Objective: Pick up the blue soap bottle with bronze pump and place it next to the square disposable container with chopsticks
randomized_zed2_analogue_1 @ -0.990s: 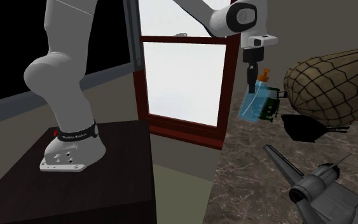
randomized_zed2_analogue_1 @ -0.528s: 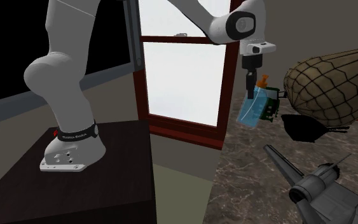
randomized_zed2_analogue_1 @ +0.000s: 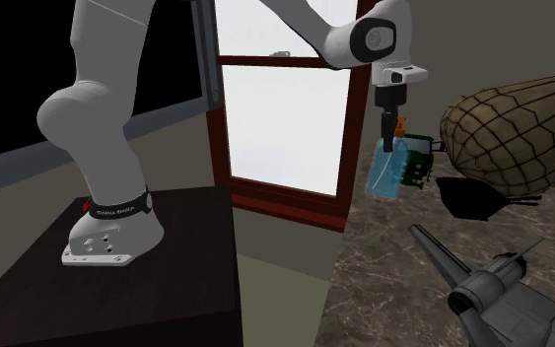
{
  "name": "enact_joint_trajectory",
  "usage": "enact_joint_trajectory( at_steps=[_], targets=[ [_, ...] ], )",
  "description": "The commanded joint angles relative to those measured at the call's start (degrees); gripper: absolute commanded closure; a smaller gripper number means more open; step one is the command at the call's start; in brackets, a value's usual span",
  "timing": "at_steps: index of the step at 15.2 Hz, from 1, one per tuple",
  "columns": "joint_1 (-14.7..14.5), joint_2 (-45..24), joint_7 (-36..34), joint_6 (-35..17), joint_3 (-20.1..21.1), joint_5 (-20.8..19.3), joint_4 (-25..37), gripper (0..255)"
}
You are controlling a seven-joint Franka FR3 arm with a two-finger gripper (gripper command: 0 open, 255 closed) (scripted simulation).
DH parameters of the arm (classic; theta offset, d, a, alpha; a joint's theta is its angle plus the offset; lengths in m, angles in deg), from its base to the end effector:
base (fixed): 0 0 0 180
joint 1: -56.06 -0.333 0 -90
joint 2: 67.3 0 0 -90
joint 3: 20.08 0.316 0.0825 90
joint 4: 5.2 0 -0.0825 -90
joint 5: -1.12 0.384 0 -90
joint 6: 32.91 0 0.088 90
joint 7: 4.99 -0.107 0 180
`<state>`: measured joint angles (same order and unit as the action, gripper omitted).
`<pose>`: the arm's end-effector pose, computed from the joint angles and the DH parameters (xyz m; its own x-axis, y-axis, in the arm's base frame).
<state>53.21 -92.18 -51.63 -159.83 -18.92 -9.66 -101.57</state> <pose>0.6762 0.0398 0.3590 0.7917 -0.5861 0.1725 -0.5999 -0.7992 0.0380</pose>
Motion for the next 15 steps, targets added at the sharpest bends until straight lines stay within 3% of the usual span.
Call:
enact_joint_trajectory(
  at_steps=[1,3,7,15],
  targets=[
    [0.0,0.0,0.0,0.0,0.0,0.0,0.0,0],
    [0.0,0.0,0.0,0.0,0.0,0.0,0.0,0],
    [-0.4,3.6,0.3,5.6,0.4,0.5,2.0,0],
    [-0.4,3.6,0.3,5.6,0.4,0.5,2.0,0]
  ],
)
